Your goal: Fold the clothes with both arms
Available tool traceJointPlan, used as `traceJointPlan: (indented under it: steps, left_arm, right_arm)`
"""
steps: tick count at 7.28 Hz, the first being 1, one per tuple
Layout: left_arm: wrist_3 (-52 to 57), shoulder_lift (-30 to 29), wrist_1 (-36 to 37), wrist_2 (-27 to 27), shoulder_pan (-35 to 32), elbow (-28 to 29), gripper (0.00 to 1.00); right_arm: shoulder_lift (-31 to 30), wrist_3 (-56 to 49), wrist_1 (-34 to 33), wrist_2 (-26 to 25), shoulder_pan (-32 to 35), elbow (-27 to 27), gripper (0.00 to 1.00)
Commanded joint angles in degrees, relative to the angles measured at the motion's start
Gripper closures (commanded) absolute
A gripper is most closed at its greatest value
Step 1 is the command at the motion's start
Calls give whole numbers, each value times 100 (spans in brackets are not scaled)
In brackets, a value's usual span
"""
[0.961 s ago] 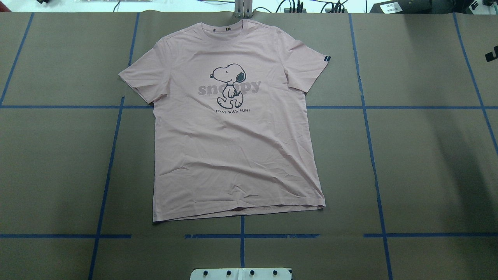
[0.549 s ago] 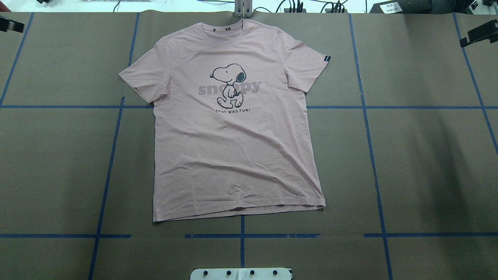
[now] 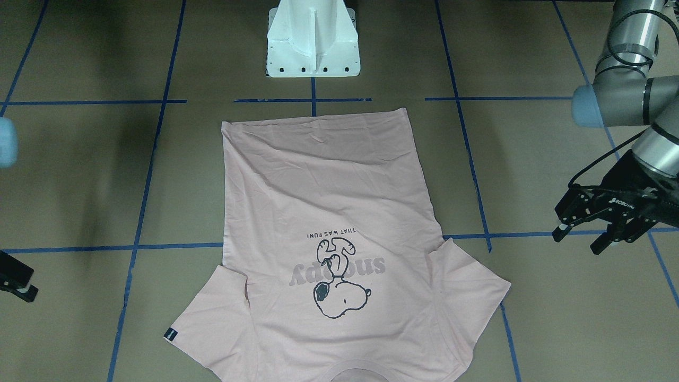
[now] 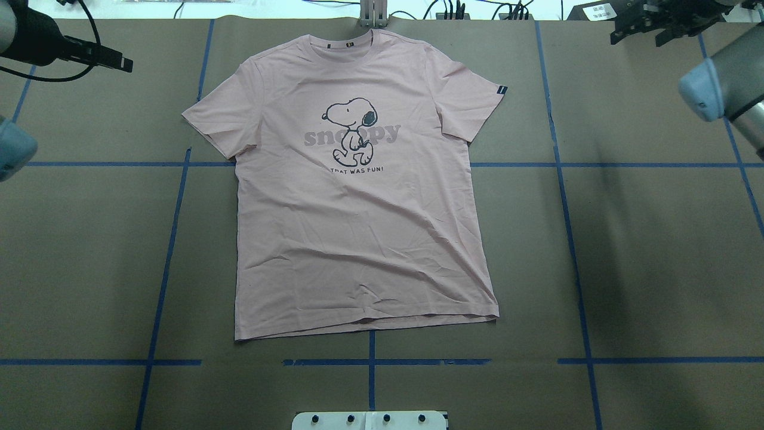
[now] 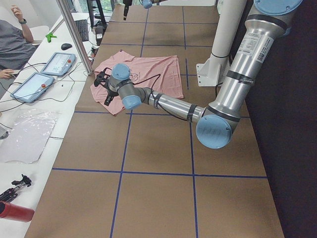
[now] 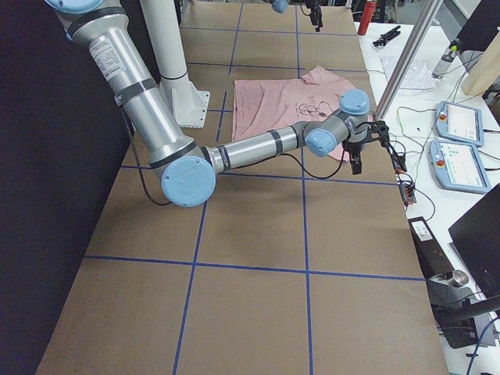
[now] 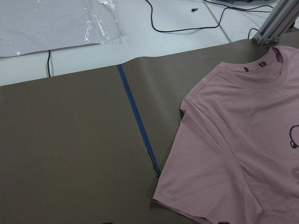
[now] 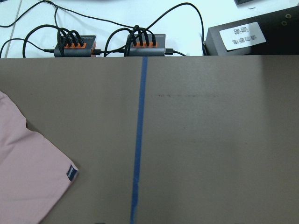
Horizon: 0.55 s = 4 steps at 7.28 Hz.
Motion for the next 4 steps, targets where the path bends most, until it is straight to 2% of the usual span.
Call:
traceJointPlan:
  steps: [1, 3, 4]
  left_arm:
    - [-33, -109, 7, 89, 59, 99, 21]
    - [-42, -118, -1, 89, 68, 99, 20]
    - [-42, -118, -1, 89, 76, 99, 20]
  right_arm:
    - [596, 1137, 641, -776, -689, -695, 10]
    - [1019, 1781, 1223, -1514, -1244, -1408, 17]
    - [1021, 1933, 1626, -1648, -1403, -1637, 24]
